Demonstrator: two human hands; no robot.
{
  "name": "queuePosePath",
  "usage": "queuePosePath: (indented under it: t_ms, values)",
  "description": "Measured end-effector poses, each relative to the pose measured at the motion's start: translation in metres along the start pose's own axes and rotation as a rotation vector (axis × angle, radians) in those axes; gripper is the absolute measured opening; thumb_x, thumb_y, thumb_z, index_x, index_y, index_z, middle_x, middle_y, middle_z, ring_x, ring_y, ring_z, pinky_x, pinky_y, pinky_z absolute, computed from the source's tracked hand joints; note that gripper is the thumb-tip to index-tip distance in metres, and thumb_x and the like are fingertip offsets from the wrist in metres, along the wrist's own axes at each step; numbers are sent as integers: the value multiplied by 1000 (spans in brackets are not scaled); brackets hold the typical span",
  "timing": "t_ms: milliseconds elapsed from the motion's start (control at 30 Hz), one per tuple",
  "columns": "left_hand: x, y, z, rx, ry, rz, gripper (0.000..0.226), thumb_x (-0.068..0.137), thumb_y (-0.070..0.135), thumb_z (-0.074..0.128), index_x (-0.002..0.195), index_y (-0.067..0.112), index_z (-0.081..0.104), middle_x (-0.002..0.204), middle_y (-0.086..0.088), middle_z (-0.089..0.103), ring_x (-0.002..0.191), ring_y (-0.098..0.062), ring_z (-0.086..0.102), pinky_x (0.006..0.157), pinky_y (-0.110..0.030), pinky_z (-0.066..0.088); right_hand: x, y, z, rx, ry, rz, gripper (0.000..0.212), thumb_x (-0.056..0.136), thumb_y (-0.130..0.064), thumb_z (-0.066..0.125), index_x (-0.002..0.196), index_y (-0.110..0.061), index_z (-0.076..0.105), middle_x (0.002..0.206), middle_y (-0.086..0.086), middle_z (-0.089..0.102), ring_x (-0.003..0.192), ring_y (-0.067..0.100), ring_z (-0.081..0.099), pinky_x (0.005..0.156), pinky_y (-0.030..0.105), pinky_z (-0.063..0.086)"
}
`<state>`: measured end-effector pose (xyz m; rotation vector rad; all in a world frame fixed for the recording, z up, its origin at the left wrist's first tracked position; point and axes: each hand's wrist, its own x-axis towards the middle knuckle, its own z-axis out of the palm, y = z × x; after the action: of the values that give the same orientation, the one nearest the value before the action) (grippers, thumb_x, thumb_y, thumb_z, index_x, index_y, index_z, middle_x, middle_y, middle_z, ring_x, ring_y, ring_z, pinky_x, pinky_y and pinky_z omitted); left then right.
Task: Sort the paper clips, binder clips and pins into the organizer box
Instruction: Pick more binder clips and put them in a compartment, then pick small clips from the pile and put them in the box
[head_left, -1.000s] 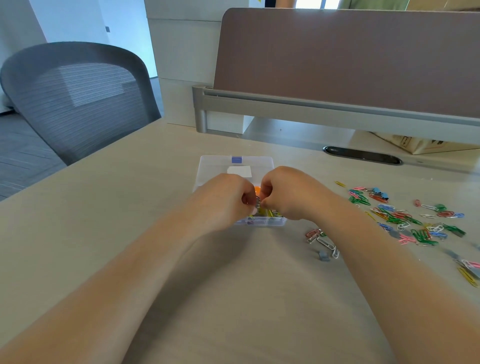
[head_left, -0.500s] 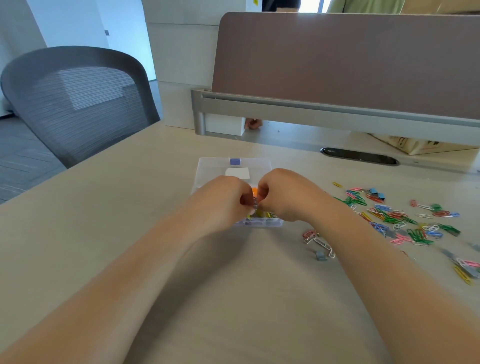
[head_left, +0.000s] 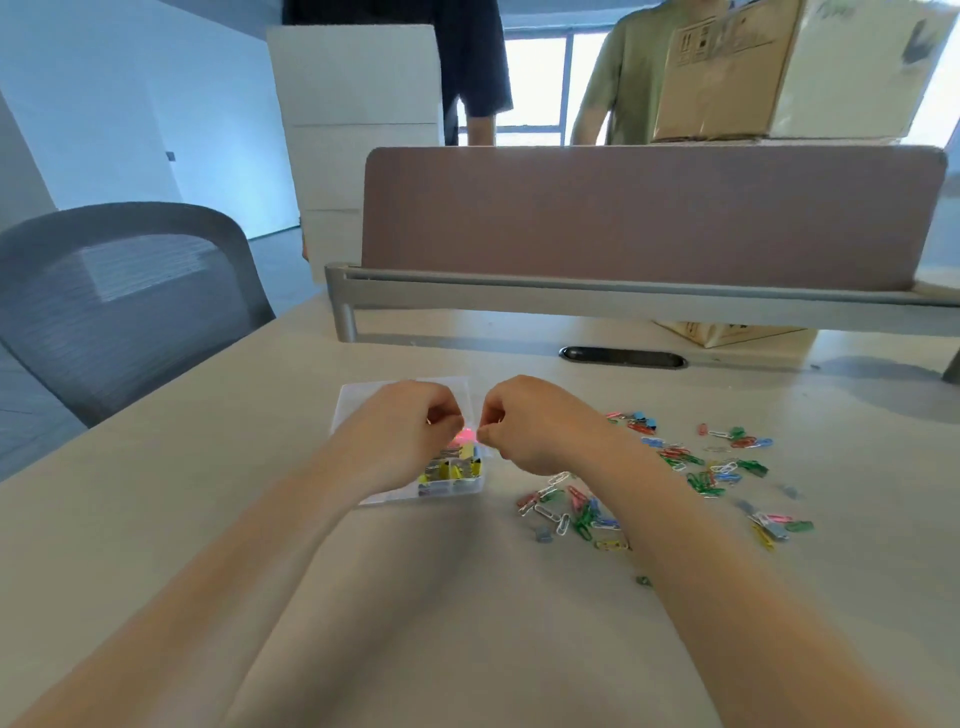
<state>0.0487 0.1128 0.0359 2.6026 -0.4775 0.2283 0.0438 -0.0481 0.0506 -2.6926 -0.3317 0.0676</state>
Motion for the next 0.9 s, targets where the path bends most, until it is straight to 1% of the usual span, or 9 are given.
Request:
queuePosePath:
  t_ms: [67, 167, 267, 333, 433, 500, 633, 800, 900]
  values:
    - [1, 20, 5, -4, -22, 12, 19, 90, 23, 51, 79, 19, 66, 76, 5, 64, 72, -18, 61, 65, -34, 47, -17, 14, -8, -1, 6, 34, 17, 98, -26, 55, 100, -14, 68, 85, -1, 62, 84, 19, 59, 71, 29, 39]
    - [4, 52, 17, 0, -40, 75, 18, 91, 26, 52, 81, 22, 66, 79, 7, 64, 75, -15, 60, 65, -32, 46, -42, 39, -22, -21, 25, 93, 20, 98, -26, 54, 104, -13, 68, 90, 2, 63, 83, 19, 58, 71, 28, 39]
    - [11, 81, 31, -25, -72, 146, 16, 92, 27, 53, 82, 23, 66, 82, 9, 65, 77, -10, 58, 67, -29, 45, -63, 69, -33, -47, 53, 155, 22, 96, -25, 55, 93, -9, 70, 87, 5, 67, 79, 21, 61, 62, 27, 40]
    - [18, 98, 42, -41, -97, 170, 17, 92, 27, 53, 80, 25, 65, 83, 10, 65, 77, -9, 58, 69, -29, 47, -73, 89, -40, -64, 72, 196, 27, 96, -23, 55, 87, -4, 71, 85, 11, 69, 76, 23, 61, 59, 29, 41]
    - [31, 121, 59, -38, -124, 214, 18, 93, 26, 52, 88, 21, 68, 88, 10, 65, 78, -6, 58, 66, -24, 44, -80, 118, -47, -66, 99, 254, 27, 95, -23, 55, 91, -1, 72, 91, 18, 70, 71, 21, 58, 67, 38, 49]
    - [42, 133, 70, -26, -141, 229, 19, 94, 25, 51, 92, 18, 69, 92, 8, 67, 79, -6, 59, 66, -22, 44, -79, 137, -49, -69, 117, 293, 25, 95, -23, 56, 90, -4, 72, 89, 15, 70, 75, 20, 62, 73, 38, 52]
    - [68, 143, 94, 7, -168, 201, 22, 95, 21, 50, 103, 15, 70, 105, 2, 68, 87, -12, 62, 77, -27, 50, -66, 169, -51, -58, 139, 360, 22, 95, -20, 57, 90, -6, 73, 87, 10, 72, 80, 22, 66, 72, 34, 53]
    - [105, 142, 126, 64, -174, 143, 29, 96, 17, 49, 122, 18, 63, 124, 0, 62, 107, -16, 59, 91, -27, 46, -28, 199, -49, -52, 155, 403, 17, 90, -13, 58, 92, -10, 74, 93, 6, 73, 82, 20, 67, 76, 35, 58]
    - [130, 139, 143, 121, -161, 135, 37, 95, 14, 51, 131, 20, 57, 133, -2, 54, 117, -18, 55, 99, -32, 44, -3, 210, -47, -57, 159, 407, 18, 92, -11, 58, 101, -11, 73, 99, 5, 71, 87, 20, 67, 80, 35, 58]
